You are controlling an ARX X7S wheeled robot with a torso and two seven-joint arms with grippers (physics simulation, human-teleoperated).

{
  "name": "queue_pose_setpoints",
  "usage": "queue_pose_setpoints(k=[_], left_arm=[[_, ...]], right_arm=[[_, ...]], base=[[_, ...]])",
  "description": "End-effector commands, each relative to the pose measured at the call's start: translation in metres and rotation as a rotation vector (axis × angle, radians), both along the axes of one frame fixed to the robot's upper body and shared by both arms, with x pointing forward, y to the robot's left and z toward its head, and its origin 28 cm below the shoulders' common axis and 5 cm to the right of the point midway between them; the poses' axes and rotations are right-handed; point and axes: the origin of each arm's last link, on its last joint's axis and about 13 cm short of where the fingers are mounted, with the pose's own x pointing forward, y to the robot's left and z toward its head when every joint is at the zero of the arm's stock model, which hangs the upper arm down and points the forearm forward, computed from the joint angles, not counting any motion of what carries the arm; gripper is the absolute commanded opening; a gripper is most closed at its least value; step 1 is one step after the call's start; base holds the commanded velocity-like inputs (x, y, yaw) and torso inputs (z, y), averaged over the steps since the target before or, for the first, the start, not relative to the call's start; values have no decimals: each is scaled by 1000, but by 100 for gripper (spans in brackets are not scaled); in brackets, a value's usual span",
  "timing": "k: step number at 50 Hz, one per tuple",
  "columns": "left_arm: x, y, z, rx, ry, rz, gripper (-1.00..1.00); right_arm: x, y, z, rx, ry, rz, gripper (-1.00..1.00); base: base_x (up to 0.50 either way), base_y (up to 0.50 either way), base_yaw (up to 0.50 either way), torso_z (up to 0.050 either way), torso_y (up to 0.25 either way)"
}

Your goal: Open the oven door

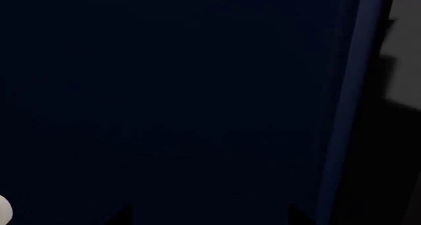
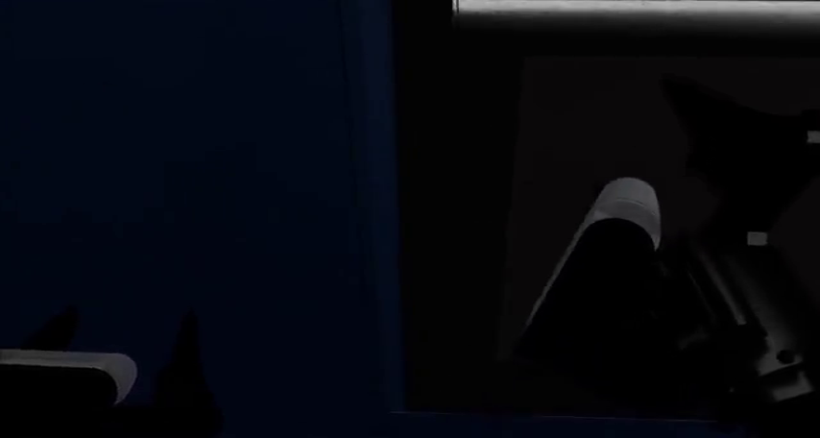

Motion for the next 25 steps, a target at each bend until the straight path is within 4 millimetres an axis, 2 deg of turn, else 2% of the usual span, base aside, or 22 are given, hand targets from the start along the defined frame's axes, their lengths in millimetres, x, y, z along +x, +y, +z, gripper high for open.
queue_pose_setpoints(k=[1, 25], left_arm=[[0, 0, 1, 0, -2, 1, 100], [-1, 2, 0, 6, -10, 0, 100]], right_arm=[[16, -9, 16, -86, 0, -32, 100], [72, -4, 21, -105, 50, -51, 100]], base=[[0, 0, 0, 0, 0], [0, 0, 0, 0, 0]])
